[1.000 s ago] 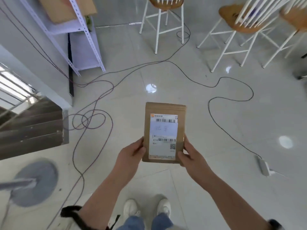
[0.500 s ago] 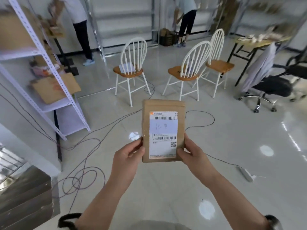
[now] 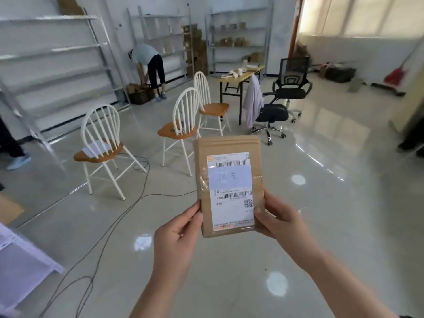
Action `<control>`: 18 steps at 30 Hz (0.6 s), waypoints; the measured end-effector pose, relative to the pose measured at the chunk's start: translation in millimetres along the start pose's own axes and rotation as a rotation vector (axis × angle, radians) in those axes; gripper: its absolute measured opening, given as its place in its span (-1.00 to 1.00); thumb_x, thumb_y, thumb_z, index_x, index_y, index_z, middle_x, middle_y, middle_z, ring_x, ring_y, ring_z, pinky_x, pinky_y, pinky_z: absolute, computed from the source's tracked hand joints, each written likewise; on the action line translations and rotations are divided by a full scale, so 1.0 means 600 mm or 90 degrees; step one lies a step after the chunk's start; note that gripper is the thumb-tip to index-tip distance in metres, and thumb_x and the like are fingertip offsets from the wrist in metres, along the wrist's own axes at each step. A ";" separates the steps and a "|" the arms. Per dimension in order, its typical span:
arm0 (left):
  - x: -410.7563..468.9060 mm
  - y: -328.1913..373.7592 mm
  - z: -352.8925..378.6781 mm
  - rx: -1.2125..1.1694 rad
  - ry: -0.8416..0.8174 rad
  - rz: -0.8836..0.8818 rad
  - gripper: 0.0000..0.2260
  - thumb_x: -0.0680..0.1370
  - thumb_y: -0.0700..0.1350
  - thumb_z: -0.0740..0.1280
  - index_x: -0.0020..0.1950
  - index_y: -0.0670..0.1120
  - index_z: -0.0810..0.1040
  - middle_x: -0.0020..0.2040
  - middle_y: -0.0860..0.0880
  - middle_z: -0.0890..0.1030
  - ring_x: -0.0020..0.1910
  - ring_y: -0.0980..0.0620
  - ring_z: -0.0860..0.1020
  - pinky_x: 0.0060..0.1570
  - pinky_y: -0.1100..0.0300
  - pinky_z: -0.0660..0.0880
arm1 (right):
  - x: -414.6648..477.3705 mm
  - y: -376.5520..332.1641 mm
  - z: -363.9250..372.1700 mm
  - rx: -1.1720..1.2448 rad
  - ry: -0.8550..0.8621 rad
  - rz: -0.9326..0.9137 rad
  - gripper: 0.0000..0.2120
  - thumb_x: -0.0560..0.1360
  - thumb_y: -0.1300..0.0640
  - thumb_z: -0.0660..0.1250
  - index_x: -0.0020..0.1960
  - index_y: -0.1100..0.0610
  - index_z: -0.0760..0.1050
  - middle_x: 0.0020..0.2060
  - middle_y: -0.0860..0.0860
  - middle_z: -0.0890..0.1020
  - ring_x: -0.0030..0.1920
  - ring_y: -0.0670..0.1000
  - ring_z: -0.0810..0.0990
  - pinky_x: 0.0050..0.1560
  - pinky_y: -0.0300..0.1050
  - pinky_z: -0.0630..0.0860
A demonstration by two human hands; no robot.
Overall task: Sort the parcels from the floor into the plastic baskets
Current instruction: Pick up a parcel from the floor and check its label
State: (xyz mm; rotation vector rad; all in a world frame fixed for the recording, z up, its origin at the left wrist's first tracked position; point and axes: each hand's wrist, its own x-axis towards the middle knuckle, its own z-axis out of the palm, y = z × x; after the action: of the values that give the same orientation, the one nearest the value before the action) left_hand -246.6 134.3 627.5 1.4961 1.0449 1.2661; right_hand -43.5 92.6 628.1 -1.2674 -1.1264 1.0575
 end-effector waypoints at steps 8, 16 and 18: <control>-0.018 0.077 0.250 -0.071 -0.235 0.072 -0.74 0.51 -0.26 0.34 0.06 0.07 0.63 -0.09 0.31 0.66 -0.10 0.34 0.61 -0.17 0.55 0.43 | -0.162 -0.049 -0.227 -0.002 0.250 -0.014 -0.57 0.59 0.31 0.17 0.26 -0.18 0.45 0.04 -0.14 0.68 -0.01 -0.09 0.67 -0.09 -0.31 0.57; -0.125 0.167 0.527 -0.133 -0.458 0.144 -0.63 0.53 -0.27 0.33 0.00 0.26 0.58 -0.14 0.28 0.67 -0.21 0.27 0.61 -0.21 0.45 0.48 | -0.374 -0.102 -0.440 -0.038 0.473 -0.051 -0.54 0.57 0.30 0.20 0.30 -0.18 0.41 0.05 -0.08 0.68 0.01 -0.05 0.67 -0.10 -0.24 0.60; -0.159 0.182 0.586 -0.144 -0.513 0.162 -0.62 0.53 -0.27 0.33 0.01 0.27 0.57 -0.16 0.28 0.66 -0.24 0.28 0.60 -0.23 0.46 0.47 | -0.426 -0.106 -0.482 -0.041 0.533 -0.054 -0.53 0.57 0.31 0.21 0.29 -0.19 0.41 0.02 -0.10 0.69 -0.03 -0.08 0.68 -0.15 -0.27 0.59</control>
State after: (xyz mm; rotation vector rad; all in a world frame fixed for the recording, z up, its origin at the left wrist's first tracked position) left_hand 96.3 -22.0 680.7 1.7591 0.1844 0.7705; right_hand 200.8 -206.8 687.3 -1.4874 -0.5558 0.3398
